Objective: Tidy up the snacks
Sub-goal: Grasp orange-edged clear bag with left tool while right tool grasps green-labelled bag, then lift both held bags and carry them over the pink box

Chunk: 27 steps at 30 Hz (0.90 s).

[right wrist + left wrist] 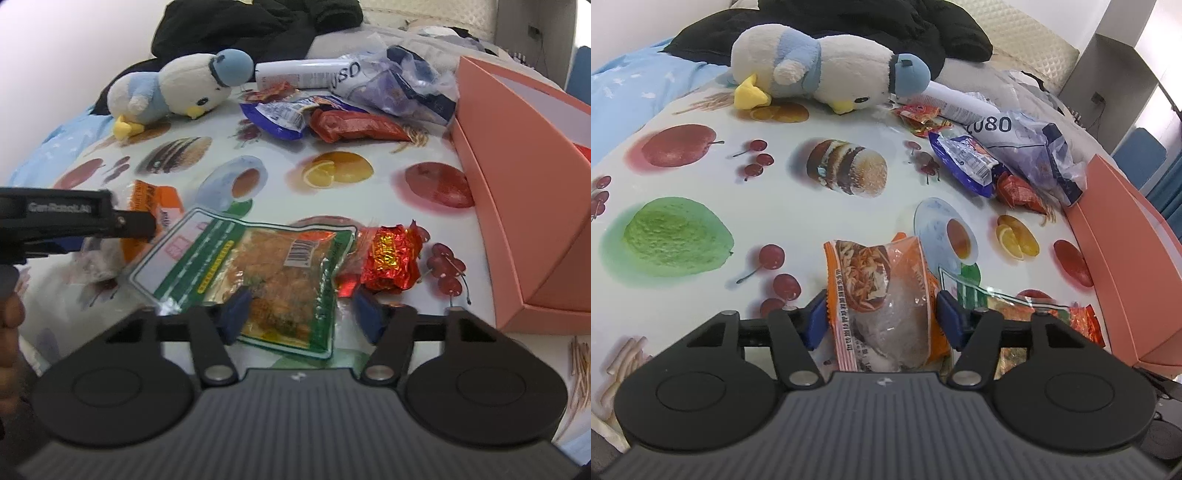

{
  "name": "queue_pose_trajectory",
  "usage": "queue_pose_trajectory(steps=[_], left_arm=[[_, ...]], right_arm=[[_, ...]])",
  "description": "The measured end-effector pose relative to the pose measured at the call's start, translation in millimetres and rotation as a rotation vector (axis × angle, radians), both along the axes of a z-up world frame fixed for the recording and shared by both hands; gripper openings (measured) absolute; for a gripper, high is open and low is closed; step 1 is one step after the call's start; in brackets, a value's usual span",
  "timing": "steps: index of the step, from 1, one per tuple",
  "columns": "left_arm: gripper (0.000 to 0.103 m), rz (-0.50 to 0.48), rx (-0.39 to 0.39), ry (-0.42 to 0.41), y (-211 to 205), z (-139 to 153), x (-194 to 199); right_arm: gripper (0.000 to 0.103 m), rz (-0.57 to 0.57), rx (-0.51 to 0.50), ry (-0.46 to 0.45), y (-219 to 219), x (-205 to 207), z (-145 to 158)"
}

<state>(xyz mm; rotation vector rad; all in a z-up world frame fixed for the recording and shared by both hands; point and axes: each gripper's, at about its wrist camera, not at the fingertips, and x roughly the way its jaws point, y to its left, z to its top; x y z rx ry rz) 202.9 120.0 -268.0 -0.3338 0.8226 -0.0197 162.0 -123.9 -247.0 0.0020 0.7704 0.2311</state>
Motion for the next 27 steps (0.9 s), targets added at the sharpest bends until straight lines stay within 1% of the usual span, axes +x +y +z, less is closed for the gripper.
queue_pose_trajectory(steps=[1,2,3,4,6,7,10,16,27], left_arm=[[0.063,0.003,-0.003,0.004,0.2,0.5,-0.3],[0.062,0.005,-0.004,0.006,0.5,2.0,-1.1],[0.062,0.007,-0.002,0.004,0.7,3.9,-2.4],[0.062,0.012,-0.002,0.007,1.2,5.9,-3.4],[0.061,0.018,-0.020,0.005,3.8,11.0,-6.4],[0.061,0.021,-0.020,0.002,4.5,14.7,-8.4],[0.060,0.028,-0.015,-0.016,5.7,28.3,-16.6],[0.060,0.032,-0.011,-0.047,5.9,57.7,-35.4],[0.059,-0.005,0.004,-0.111,-15.0,117.4,-71.5]], right_arm=[[0.044,-0.001,0.001,-0.002,-0.2,-0.1,0.9],[0.037,-0.005,0.012,-0.004,-1.4,-0.2,2.6],[0.034,-0.001,0.027,0.001,-3.0,0.4,4.8],[0.024,-0.003,0.032,0.009,-4.2,1.3,7.3],[0.021,0.000,0.051,0.014,-7.1,1.9,11.8],[0.017,-0.001,0.055,0.019,-8.1,1.8,13.1],[0.015,-0.005,0.057,0.003,-11.1,-3.8,21.6],[0.013,-0.020,0.073,-0.033,-18.2,-18.8,43.8],[0.012,-0.062,0.069,-0.133,-37.9,-49.0,95.8]])
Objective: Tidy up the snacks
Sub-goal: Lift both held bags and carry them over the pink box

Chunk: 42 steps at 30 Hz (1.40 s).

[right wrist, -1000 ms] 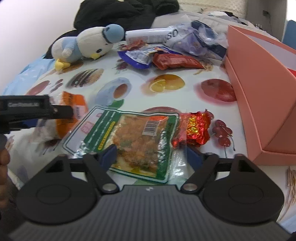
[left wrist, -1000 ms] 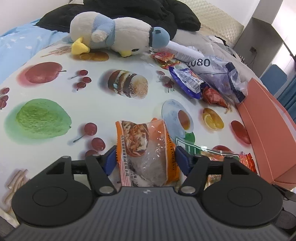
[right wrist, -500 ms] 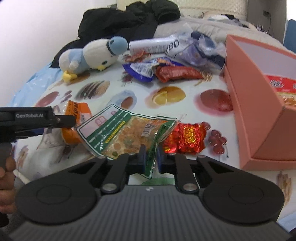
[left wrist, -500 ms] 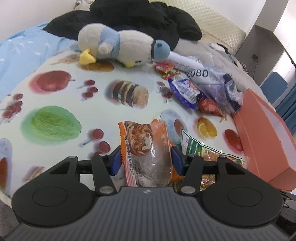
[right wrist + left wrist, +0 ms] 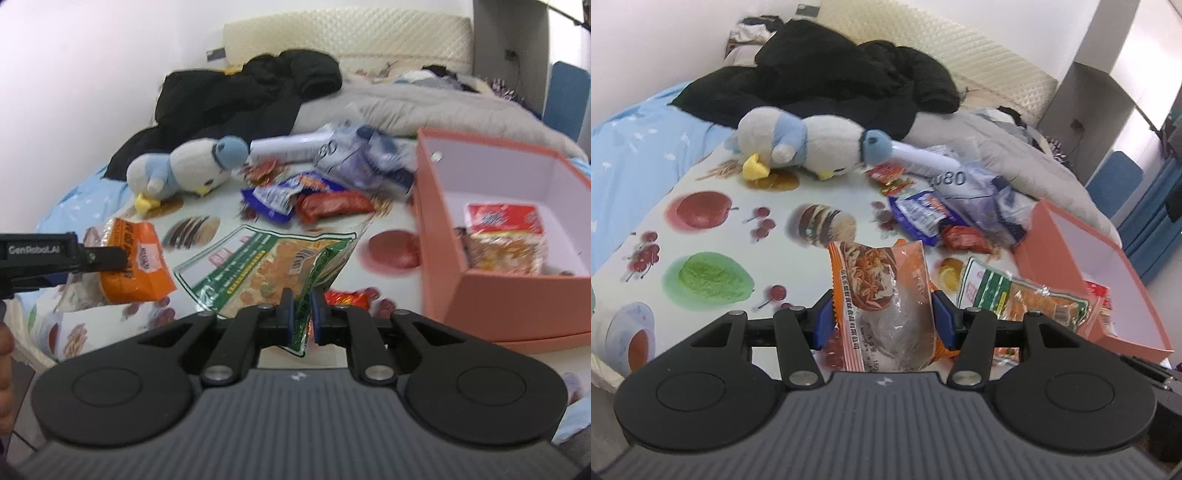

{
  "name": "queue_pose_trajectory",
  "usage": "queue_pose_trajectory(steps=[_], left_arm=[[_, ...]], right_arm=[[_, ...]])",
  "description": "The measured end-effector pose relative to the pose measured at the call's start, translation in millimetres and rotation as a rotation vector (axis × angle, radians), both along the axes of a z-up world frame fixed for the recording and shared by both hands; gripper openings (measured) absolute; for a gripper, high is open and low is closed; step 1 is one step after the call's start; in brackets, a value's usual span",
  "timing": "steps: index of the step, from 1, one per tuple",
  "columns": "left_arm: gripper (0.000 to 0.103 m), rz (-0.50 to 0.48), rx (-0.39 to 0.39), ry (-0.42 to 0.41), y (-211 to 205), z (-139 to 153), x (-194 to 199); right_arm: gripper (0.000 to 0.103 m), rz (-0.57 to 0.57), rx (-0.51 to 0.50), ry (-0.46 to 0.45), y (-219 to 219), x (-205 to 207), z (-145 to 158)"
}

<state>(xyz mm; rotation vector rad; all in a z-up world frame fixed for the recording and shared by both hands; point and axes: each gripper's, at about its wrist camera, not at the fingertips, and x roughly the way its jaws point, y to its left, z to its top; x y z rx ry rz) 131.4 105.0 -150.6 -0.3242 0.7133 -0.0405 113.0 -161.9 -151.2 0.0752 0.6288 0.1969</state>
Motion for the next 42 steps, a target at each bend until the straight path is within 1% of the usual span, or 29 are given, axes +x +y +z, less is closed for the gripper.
queue_pose_trajectory(steps=[4,11,18,21,23,25,28,34,38,42], left_arm=[[0.059,-0.024,0.000,-0.015,-12.1,17.0,-11.4],[0.059,-0.077,-0.001,-0.031,-35.3,38.1,-25.0],[0.059,-0.167,0.001,-0.051,-67.9,55.4,-33.4],[0.059,-0.207,-0.010,-0.069,-84.4,65.5,-36.4],[0.059,-0.239,-0.022,-0.083,-95.8,73.3,-39.1],[0.059,-0.265,-0.018,-0.091,-108.7,78.7,-40.8],[0.059,-0.306,-0.038,-0.089,-126.9,82.1,-39.3],[0.059,-0.369,-0.029,-0.088,-164.3,90.0,-30.3],[0.059,-0.398,-0.020,-0.083,-187.0,94.3,-12.8],[0.059,-0.421,-0.011,-0.077,-213.5,98.7,15.3]], right_arm=[[0.012,-0.025,-0.023,-0.044,-10.5,-14.6,17.1],[0.012,-0.097,-0.029,-0.088,-38.1,-38.9,43.9],[0.012,-0.172,-0.023,-0.130,-61.3,-64.2,64.4],[0.012,-0.197,-0.016,-0.141,-71.4,-74.8,70.5],[0.012,-0.215,-0.002,-0.142,-79.3,-82.1,75.0],[0.012,-0.231,0.011,-0.135,-87.5,-88.3,80.8],[0.012,-0.255,0.000,-0.148,-100.9,-98.5,89.3],[0.012,-0.321,0.018,-0.150,-128.0,-104.9,92.0],[0.012,-0.350,0.029,-0.148,-144.4,-99.4,91.2],[0.012,-0.374,0.045,-0.140,-164.9,-84.5,88.8]])
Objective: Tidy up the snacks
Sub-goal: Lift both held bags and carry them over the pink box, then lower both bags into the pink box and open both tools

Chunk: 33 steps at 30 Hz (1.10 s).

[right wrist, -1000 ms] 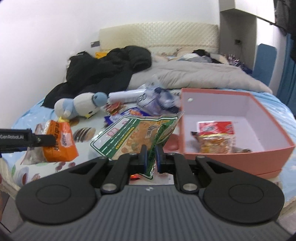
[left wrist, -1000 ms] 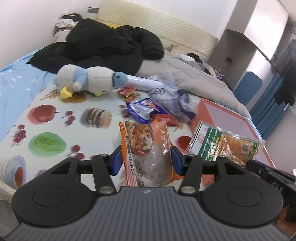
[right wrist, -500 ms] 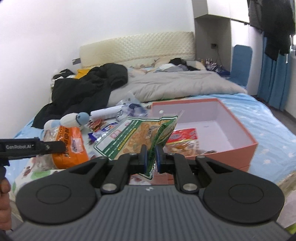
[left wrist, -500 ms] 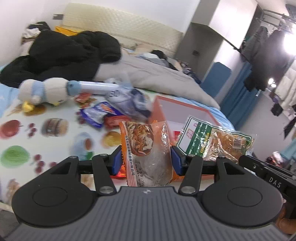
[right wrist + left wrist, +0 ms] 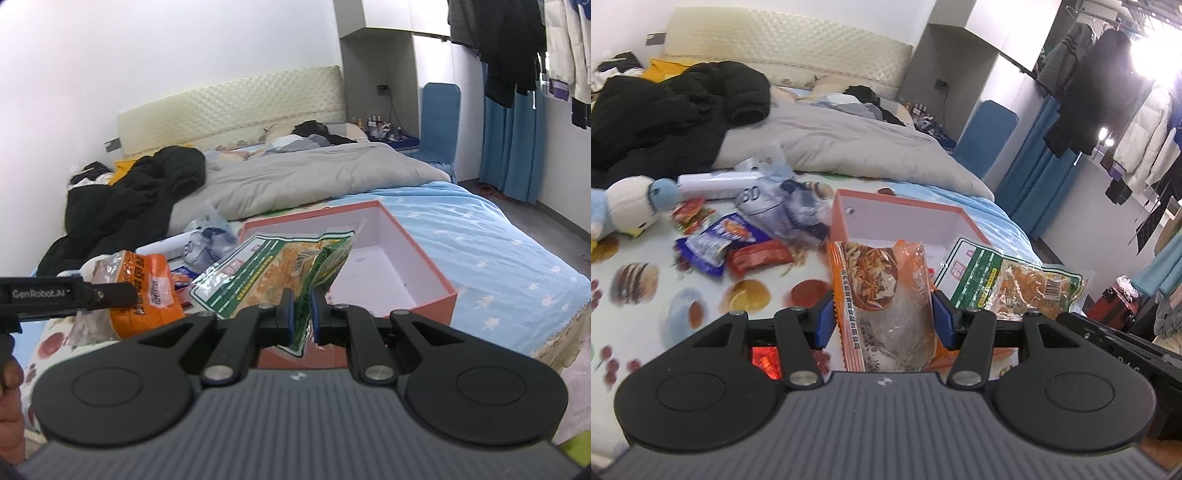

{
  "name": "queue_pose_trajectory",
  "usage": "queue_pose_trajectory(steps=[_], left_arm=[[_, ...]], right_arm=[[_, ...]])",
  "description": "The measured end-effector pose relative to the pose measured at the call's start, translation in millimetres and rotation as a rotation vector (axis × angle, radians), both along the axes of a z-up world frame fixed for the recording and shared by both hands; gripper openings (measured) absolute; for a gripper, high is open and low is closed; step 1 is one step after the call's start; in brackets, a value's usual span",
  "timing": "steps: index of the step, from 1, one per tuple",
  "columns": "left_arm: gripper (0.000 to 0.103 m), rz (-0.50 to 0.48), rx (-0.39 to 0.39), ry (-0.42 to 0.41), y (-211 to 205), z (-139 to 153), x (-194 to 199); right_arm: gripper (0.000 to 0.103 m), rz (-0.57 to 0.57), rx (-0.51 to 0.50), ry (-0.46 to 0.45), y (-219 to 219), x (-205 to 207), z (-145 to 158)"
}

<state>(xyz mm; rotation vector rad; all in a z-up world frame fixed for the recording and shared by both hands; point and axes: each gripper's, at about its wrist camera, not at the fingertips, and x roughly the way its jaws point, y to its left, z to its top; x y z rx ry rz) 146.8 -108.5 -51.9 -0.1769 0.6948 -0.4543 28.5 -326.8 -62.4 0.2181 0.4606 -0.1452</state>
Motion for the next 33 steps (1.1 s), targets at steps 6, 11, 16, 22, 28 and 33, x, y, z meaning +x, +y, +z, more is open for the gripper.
queue_pose_trajectory(steps=[6,11,16,22,28,33], left_arm=[[0.059,-0.060,0.038,0.013,-52.3,-4.2,53.7],[0.059,-0.095,0.092,0.048,-97.5,-22.6,103.6],[0.059,-0.116,0.119,0.084,-126.8,-45.7,146.1],[0.059,-0.121,0.155,0.130,-145.6,-75.5,183.9],[0.059,-0.120,0.171,0.151,-148.0,-91.2,203.0],[0.065,-0.109,0.178,0.143,-148.0,-91.1,201.9]], right_arm=[[0.012,-0.039,0.028,0.009,-39.9,33.0,-6.4],[0.012,-0.049,0.023,0.031,-65.1,66.6,-18.4],[0.012,-0.042,0.024,0.064,-85.4,98.4,-34.4],[0.012,-0.022,0.034,0.121,-101.8,135.1,-60.6],[0.014,-0.007,0.061,0.161,-107.8,163.0,-80.2],[0.015,0.000,0.066,0.180,-112.9,171.0,-86.0]])
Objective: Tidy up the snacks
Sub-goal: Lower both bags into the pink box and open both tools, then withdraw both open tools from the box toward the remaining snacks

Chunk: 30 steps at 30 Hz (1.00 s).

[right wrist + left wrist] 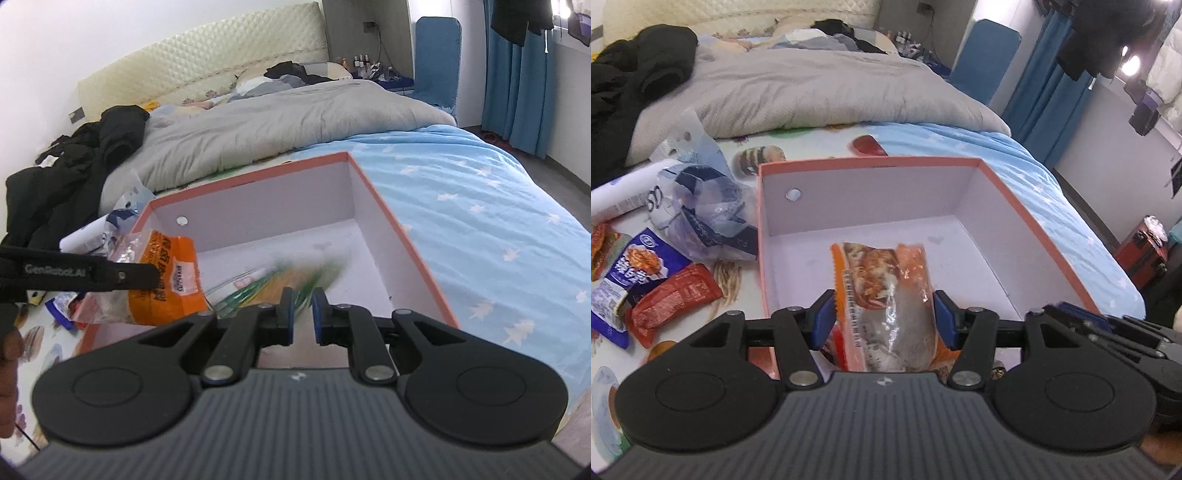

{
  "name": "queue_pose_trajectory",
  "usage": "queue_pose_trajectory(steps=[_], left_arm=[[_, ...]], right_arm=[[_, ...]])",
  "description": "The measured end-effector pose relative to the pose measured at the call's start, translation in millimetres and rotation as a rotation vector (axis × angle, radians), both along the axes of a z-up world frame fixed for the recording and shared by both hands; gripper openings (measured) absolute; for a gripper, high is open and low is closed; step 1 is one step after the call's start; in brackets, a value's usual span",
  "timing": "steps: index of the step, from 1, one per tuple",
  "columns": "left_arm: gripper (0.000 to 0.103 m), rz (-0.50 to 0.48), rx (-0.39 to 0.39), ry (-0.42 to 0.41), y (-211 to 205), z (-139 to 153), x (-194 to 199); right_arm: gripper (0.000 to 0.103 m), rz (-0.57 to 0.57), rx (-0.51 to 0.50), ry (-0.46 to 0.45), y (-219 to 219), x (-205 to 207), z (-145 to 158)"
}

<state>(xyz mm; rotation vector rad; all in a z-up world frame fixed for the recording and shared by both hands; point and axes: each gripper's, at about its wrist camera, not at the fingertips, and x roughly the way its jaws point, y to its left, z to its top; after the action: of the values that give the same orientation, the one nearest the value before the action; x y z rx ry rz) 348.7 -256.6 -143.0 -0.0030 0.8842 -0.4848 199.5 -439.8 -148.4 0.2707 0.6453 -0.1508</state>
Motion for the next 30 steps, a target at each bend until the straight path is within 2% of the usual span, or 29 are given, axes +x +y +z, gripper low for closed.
queue_pose_trajectory(steps=[1,2,3,10,23,30], left_arm=[[0.069,0.014,0.002,-0.005,0.7,1.6,-1.2],[0.070,0.020,-0.002,-0.012,2.1,4.3,-2.9],[0.070,0.018,-0.007,-0.017,3.3,7.5,-5.0],[0.072,0.008,-0.020,-0.070,16.4,38.4,-35.4],[0.072,0.027,-0.065,-0.153,69.9,95.1,-127.6],[0.072,0.040,-0.084,-0.194,100.1,113.0,-178.2]], right_arm=[[0.033,-0.006,-0.003,0.008,-0.8,0.3,-0.4],[0.055,-0.011,-0.005,0.016,-0.7,0.4,-0.6],[0.059,-0.013,-0.001,0.013,-0.3,-0.7,0.7],[0.058,-0.027,0.016,-0.036,9.2,-25.4,16.8],[0.058,0.005,-0.002,-0.150,51.6,-97.6,65.8],[0.058,0.019,-0.021,-0.208,72.6,-133.5,84.3]])
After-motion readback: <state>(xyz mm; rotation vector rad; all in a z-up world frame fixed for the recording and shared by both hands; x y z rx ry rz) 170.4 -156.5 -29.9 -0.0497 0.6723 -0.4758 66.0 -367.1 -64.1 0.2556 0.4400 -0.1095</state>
